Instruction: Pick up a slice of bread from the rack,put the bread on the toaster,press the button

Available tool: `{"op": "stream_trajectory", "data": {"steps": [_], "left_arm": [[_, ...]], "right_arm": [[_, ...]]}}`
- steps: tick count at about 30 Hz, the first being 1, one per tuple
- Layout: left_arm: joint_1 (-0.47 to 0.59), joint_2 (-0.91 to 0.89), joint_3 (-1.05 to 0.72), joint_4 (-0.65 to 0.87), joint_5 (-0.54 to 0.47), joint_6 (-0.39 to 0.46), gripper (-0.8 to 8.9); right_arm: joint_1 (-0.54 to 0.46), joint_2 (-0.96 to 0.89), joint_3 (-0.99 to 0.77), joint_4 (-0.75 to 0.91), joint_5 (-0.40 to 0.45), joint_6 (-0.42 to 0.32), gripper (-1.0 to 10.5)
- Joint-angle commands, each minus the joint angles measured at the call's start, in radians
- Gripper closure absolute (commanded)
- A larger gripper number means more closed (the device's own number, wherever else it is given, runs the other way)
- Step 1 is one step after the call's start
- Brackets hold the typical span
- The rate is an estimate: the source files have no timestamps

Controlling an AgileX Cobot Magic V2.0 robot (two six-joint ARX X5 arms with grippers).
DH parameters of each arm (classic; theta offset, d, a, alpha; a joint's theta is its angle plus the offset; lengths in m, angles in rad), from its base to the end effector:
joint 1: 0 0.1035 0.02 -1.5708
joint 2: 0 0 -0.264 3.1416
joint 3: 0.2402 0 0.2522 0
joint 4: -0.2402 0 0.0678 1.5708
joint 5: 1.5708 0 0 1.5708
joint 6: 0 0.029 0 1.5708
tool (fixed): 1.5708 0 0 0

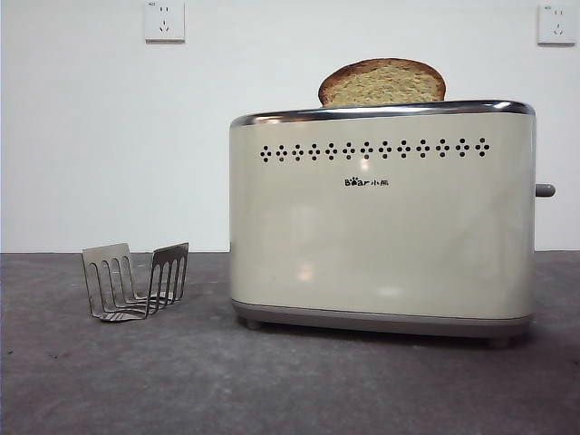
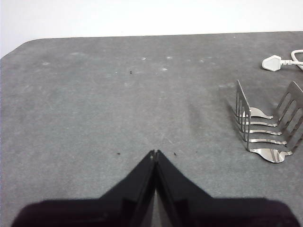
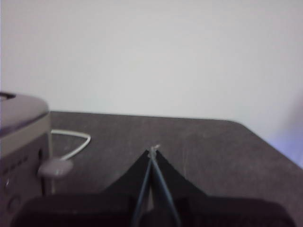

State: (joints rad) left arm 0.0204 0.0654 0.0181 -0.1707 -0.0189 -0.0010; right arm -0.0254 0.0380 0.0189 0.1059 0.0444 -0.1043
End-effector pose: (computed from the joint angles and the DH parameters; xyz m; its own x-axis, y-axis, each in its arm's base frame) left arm 0.0986 0.0026 0.1482 0.9756 0.0388 -0.2162 -0.0391 0.9992 0.0031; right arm 0.0986 -0.0038 0.1772 0.9938 -0.0696 0.0866 0.0782 0.9919 -0.0999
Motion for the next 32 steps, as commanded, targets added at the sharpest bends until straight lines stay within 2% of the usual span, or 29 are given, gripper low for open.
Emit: {"op": "stream_trajectory", "data": {"steps": [1,10,32], "left_arm": [[0.003,0.0,-0.011,0.007,0.0,-0.006,8.17],[0.003,0.0,-0.011,0.007,0.0,-0.006,8.17],[0.003,0.0,-0.011,0.007,0.0,-0.006,8.17]], "right_arm": [[0.001,-0.02,-0.005,-0.094,-0.002,-0.006,9.5],[0.001,-0.031,-0.005,-0.296,-0.003,-0.003,9.5],[-0.002,-0.031,-0.005,-0.293,-0.01,-0.002,9.5]]}}
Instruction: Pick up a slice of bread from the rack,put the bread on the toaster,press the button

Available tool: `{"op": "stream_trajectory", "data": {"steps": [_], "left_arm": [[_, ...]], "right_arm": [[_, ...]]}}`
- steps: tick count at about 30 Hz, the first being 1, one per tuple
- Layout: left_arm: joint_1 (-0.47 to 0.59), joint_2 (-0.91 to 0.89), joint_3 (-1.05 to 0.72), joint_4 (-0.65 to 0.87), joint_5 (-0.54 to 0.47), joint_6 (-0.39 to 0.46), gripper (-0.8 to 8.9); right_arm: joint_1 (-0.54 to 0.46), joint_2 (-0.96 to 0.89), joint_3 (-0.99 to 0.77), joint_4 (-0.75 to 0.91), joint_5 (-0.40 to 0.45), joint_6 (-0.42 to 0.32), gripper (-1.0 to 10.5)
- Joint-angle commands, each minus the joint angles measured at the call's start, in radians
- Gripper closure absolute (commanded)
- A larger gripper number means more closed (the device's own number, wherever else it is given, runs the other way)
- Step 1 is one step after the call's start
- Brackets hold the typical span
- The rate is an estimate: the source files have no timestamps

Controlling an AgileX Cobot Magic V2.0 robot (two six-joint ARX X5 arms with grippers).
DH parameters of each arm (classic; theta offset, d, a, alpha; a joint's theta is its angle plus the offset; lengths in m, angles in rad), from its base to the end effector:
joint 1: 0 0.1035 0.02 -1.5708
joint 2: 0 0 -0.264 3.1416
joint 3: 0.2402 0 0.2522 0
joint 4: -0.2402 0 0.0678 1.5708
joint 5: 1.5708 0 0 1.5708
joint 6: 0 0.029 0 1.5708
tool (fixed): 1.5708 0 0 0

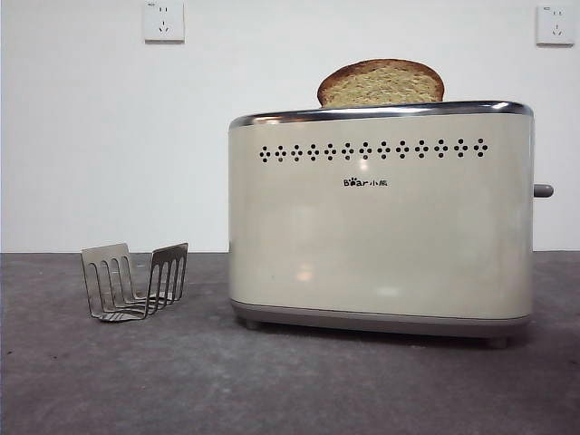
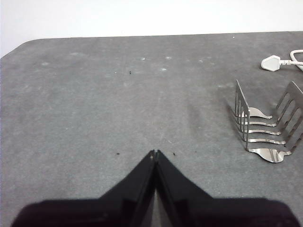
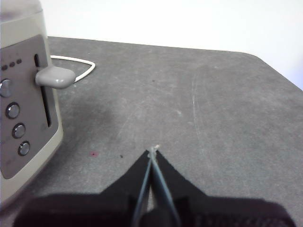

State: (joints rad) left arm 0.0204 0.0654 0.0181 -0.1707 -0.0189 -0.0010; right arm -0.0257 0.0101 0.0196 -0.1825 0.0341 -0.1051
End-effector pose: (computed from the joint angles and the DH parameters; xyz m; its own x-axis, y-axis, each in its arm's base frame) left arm 0.0986 0.0026 0.1482 0.9756 0.0388 -0.2162 -0.0391 0.9992 0.0031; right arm 0.0957 -0.0034 0.1518 0.9833 -0.0594 -0.1720 0.0409 0.9932 -0.1092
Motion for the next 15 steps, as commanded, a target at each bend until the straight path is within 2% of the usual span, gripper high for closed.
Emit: {"op": "stream_trajectory", "data": {"steps": [1,15], "left_arm": [[0.003,0.0,-0.011,0.007,0.0,-0.006,8.17],[0.003,0.0,-0.011,0.007,0.0,-0.006,8.17]], "right_arm": [[-0.001,-0.001,-0.005,-0.005,0.0,-0.001,9.5],[-0.001,0.007,-0.004,-0.006,0.0,-0.002,9.5]]}}
